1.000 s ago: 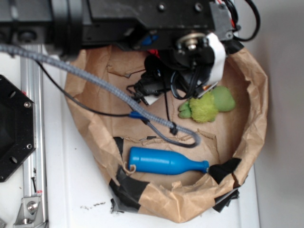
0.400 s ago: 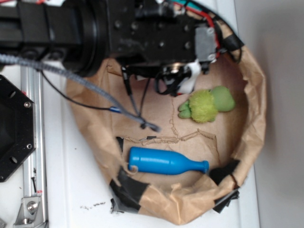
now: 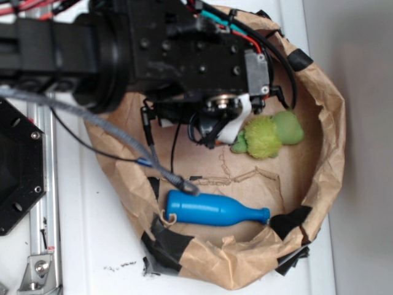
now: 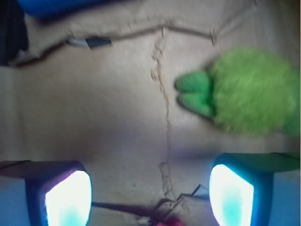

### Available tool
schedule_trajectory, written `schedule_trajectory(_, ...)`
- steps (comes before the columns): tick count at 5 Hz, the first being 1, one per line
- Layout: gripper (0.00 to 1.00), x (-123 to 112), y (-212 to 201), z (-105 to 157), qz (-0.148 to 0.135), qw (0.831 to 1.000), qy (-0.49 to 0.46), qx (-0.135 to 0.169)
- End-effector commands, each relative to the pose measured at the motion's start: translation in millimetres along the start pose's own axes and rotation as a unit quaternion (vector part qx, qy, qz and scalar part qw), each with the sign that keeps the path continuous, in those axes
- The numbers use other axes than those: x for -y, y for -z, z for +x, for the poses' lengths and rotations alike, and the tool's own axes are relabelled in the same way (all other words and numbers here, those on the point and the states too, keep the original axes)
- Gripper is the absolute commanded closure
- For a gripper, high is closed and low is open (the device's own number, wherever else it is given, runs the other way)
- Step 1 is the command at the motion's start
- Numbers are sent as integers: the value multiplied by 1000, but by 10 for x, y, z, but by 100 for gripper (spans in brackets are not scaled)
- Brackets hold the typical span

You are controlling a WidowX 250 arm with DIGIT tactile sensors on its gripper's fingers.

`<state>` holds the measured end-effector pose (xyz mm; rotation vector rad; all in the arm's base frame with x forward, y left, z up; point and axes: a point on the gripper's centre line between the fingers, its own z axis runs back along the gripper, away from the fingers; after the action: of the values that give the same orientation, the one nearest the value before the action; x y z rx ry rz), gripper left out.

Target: Grab the red paper.

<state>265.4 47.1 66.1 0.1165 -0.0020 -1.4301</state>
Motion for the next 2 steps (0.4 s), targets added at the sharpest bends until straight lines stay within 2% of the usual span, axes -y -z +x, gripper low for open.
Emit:
schedule_trajectory(1,0,-39,-43,-68,24,999,23,-35)
schedule_trajectory(2,0,-3,106,-216,28,998,34,-53)
